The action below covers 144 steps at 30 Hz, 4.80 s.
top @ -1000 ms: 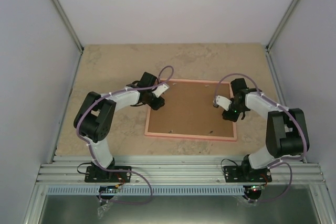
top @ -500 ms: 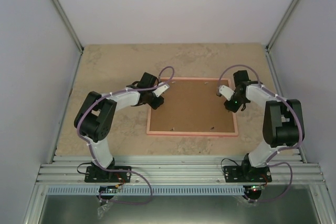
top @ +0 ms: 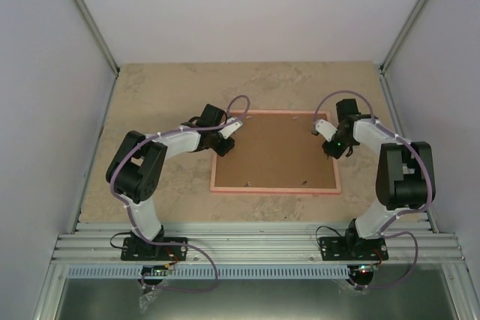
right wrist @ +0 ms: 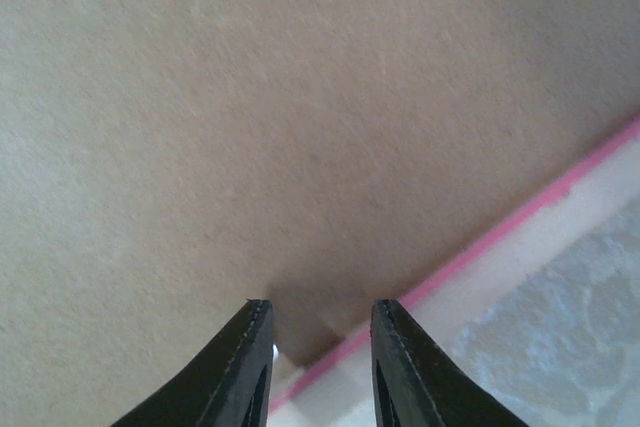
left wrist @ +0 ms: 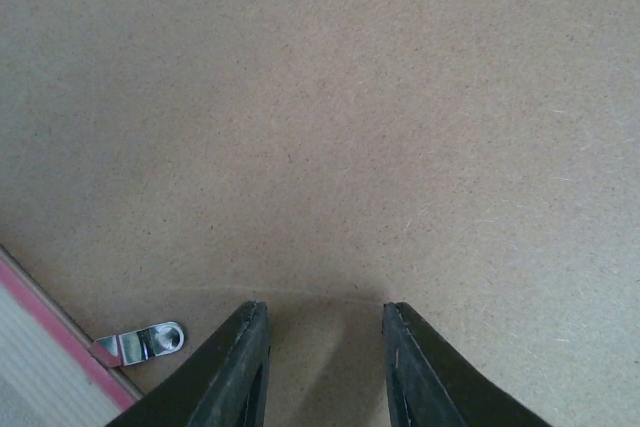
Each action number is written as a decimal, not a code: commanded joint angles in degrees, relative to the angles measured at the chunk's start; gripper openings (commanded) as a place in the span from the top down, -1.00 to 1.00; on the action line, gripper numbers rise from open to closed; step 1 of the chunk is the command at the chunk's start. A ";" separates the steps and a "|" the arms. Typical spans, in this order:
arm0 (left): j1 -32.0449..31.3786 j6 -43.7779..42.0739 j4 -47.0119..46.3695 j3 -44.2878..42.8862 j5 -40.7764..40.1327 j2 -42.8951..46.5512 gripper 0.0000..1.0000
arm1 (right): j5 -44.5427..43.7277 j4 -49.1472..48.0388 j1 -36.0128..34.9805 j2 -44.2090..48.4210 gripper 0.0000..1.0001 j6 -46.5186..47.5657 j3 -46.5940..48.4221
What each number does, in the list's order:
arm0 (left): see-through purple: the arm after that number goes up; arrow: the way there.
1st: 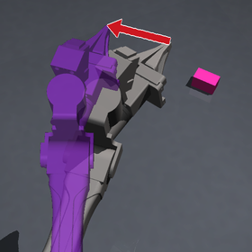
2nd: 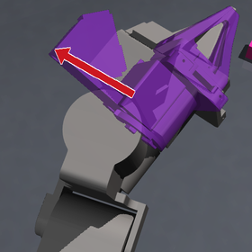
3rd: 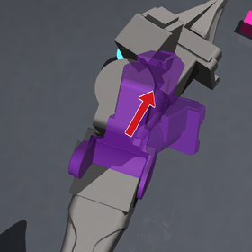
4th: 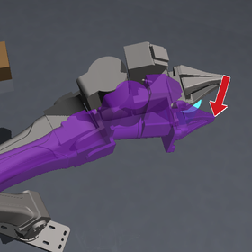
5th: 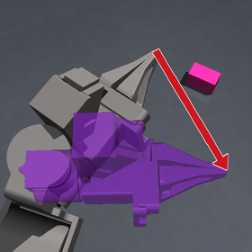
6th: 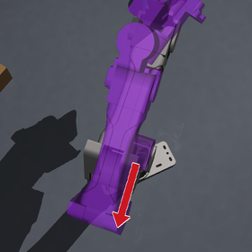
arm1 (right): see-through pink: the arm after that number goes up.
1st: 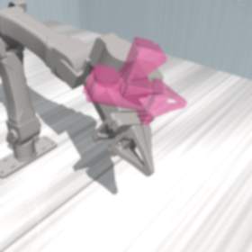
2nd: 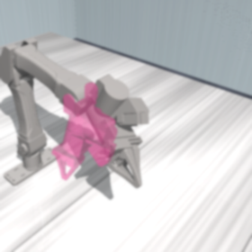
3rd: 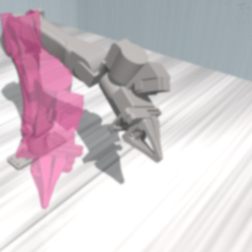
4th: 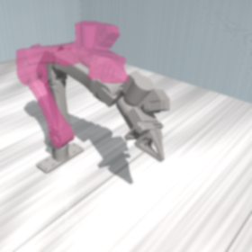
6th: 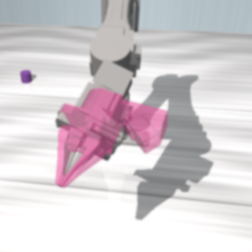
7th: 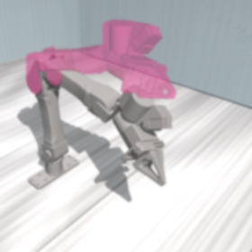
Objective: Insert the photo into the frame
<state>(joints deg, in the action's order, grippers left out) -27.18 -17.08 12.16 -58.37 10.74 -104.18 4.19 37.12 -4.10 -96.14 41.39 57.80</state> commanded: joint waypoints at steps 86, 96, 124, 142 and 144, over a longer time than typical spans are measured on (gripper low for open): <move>-16.24 -5.25 -1.12 -13.29 16.23 -15.94 0.80 | 41.74 -16.06 -4.78 -20.10 0.69 -43.76 1.11; -16.06 -5.61 -5.88 -8.42 19.54 -8.44 0.52 | 40.89 -16.47 -4.78 -19.84 0.87 -43.32 0.74; -16.59 -20.66 5.78 -16.56 19.73 -17.82 0.76 | 40.46 -16.64 -5.48 -20.18 0.92 -43.23 1.00; -11.41 -18.91 8.39 -12.31 20.22 -2.43 0.15 | 39.08 -16.47 -3.95 -18.43 0.97 -43.00 1.09; -10.73 -20.87 10.01 -7.09 19.69 1.51 0.14 | 40.14 -16.63 -3.33 -17.60 0.91 -42.72 0.81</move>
<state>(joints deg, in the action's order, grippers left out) -39.48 -35.07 17.89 -72.16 29.45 -110.96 52.12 18.63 -8.21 -113.38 -2.96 60.66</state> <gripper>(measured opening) 0.423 0.031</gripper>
